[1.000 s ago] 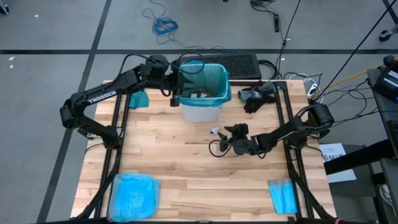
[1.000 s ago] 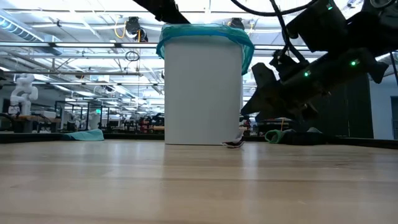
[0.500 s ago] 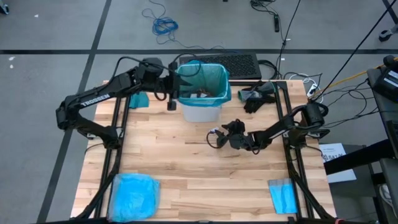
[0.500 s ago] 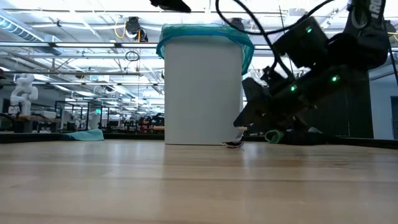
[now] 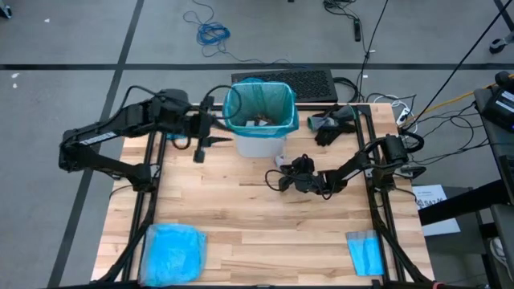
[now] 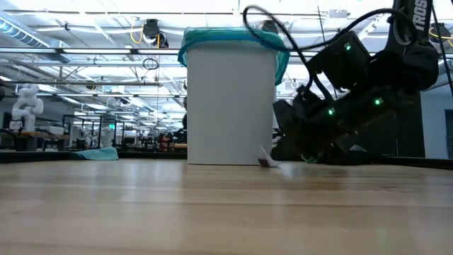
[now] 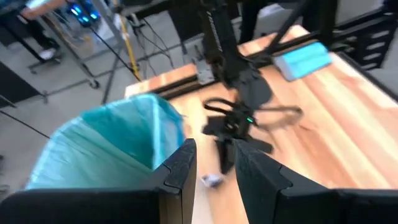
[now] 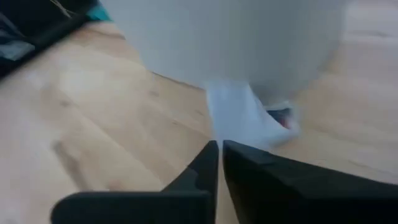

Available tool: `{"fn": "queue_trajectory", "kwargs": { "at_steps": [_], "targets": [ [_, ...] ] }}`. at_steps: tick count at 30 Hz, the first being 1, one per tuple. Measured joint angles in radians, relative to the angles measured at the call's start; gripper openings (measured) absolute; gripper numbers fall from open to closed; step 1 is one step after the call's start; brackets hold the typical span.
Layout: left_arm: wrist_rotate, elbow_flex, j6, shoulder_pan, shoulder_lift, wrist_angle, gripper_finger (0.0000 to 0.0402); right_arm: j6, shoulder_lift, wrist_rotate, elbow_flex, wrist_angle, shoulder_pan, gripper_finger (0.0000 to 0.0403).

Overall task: Place trash/remove bag and relplace
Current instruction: Put the white paper into the trash bin

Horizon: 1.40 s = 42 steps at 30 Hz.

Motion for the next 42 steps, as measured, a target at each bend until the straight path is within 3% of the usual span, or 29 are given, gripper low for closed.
{"fn": "queue_trajectory", "kwargs": {
  "at_steps": [8, 14, 18, 24, 28, 32, 36, 42],
  "targets": [
    [-0.019, 0.000, -0.118, -0.072, -0.065, -0.168, 0.0105, -0.041, 0.000, 0.009, 0.001, 0.086, 0.044, 0.0001],
    [-0.088, -0.015, -0.193, -0.136, -0.085, -0.252, 0.0105, -0.199, 0.000, 0.003, 0.001, 0.110, 0.059, 0.0017],
    [-0.089, -0.021, -0.228, -0.194, -0.086, -0.277, 0.0105, -0.337, 0.000, -0.014, 0.001, 0.135, 0.063, 0.0068],
    [-0.165, -0.021, -0.247, -0.294, -0.083, -0.270, 0.0105, -0.485, -0.001, -0.043, 0.024, 0.100, 0.048, 0.0183],
    [-0.216, -0.021, -0.253, -0.341, -0.078, -0.268, 0.0105, -0.480, -0.001, 0.004, 0.075, -0.045, 0.031, 0.0245],
    [-0.241, -0.021, -0.254, -0.375, -0.078, -0.266, 0.0105, -0.478, -0.001, 0.005, 0.118, -0.124, 0.014, 0.0273],
    [-0.266, -0.021, -0.255, -0.400, -0.078, -0.266, 0.0105, -0.446, -0.001, 0.016, 0.138, -0.186, -0.009, 0.0273],
    [-0.286, -0.021, -0.279, -0.432, -0.078, -0.266, 0.0105, -0.200, -0.001, 0.042, 0.138, -0.403, -0.045, 0.0245]
  ]
}}
